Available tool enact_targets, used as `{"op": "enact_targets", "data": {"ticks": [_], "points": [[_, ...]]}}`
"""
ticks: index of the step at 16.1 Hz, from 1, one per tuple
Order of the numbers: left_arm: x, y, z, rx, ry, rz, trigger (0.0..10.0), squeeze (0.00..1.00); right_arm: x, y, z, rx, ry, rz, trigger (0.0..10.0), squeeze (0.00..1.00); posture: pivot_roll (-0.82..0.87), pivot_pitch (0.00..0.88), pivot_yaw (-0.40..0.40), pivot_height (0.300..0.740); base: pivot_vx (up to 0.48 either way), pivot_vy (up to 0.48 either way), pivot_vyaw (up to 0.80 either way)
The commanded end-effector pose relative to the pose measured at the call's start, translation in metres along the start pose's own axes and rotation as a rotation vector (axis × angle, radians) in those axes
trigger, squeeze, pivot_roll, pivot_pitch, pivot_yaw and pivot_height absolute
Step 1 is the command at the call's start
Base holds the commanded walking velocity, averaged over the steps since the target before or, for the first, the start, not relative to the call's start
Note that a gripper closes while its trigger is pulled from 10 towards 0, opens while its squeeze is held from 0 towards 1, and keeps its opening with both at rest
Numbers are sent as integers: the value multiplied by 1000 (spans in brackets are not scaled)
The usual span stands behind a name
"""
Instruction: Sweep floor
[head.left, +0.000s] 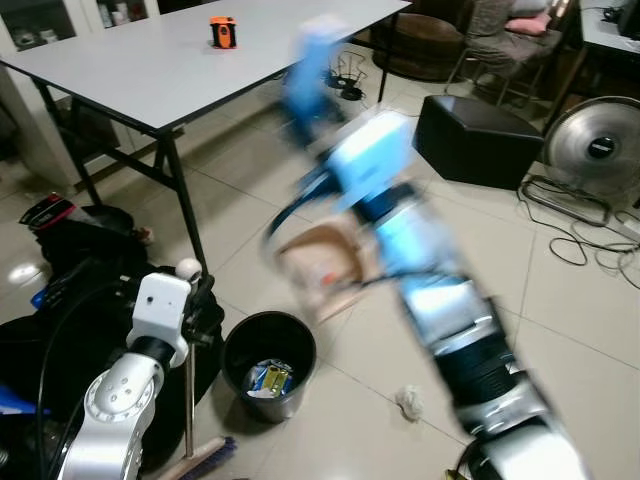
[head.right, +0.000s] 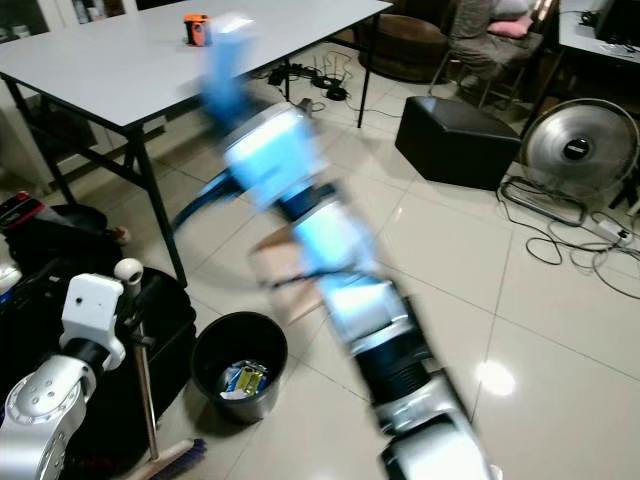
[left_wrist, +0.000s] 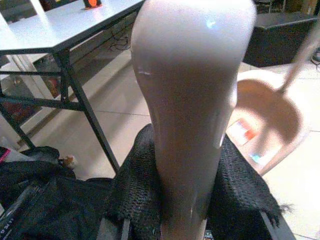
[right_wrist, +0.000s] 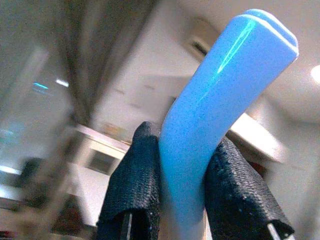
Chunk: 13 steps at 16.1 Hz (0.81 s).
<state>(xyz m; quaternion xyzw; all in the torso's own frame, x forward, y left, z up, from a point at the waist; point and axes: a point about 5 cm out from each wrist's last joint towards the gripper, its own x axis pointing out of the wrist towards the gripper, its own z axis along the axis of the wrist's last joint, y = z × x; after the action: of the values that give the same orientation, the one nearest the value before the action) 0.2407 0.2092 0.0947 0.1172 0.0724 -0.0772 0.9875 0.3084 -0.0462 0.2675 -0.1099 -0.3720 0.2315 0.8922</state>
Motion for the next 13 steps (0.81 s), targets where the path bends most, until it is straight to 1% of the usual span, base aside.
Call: {"op": "enact_targets", "data": {"ticks": [1,2,3,4,5,6,7,8,9,10,11,13], "points": [[6,-5,10,9,-47,-38,10000,0,-3,-28,7,-69,4,-102,10000,0,-42,0,-18,740,0,0,0],[8,-8,10,7,-48,-62,10000,0,-11,-49,5,-96,42,-173,10000,0,-49,0,-15,740,0,0,0],[16,-20,9,0,-42,-84,10000,0,-23,-68,2,-114,105,-242,10000,0,-60,0,-11,740,0,0,0],[19,-26,10,-1,-41,-94,10000,0,-30,-75,-2,-116,142,-266,10000,0,-60,0,-11,740,0,0,0],[22,-32,11,1,-44,-109,10000,0,-41,-83,-9,-107,193,-294,10000,0,-60,0,-11,740,-240,0,0],[23,-33,12,4,-46,-114,10000,0,-48,-85,-16,-97,249,-303,10000,0,-70,0,-8,740,-255,0,0],[23,-34,14,15,-53,-114,10000,0,-61,-88,-27,-69,329,-346,10000,0,-72,0,-12,740,-251,0,0],[24,-33,16,14,-56,-102,10000,0,-73,-93,-36,-69,398,-408,10000,0,-70,0,-13,740,-251,0,0],[24,-30,18,3,-63,-92,10000,0,-83,-94,-43,-113,452,-431,10000,0,-70,0,-9,740,-251,0,0],[24,-30,20,6,-70,-96,10000,0,-91,-94,-47,-134,479,-448,10000,0,-68,0,-7,740,-251,0,0],[24,-31,21,11,-74,-107,10000,0,-99,-94,-49,-117,501,-460,10000,0,-69,0,-8,740,-251,0,0],[24,-31,22,19,-75,-115,10000,0,-108,-91,-48,-84,522,-454,10000,0,-70,0,-9,740,-251,0,0]]}}
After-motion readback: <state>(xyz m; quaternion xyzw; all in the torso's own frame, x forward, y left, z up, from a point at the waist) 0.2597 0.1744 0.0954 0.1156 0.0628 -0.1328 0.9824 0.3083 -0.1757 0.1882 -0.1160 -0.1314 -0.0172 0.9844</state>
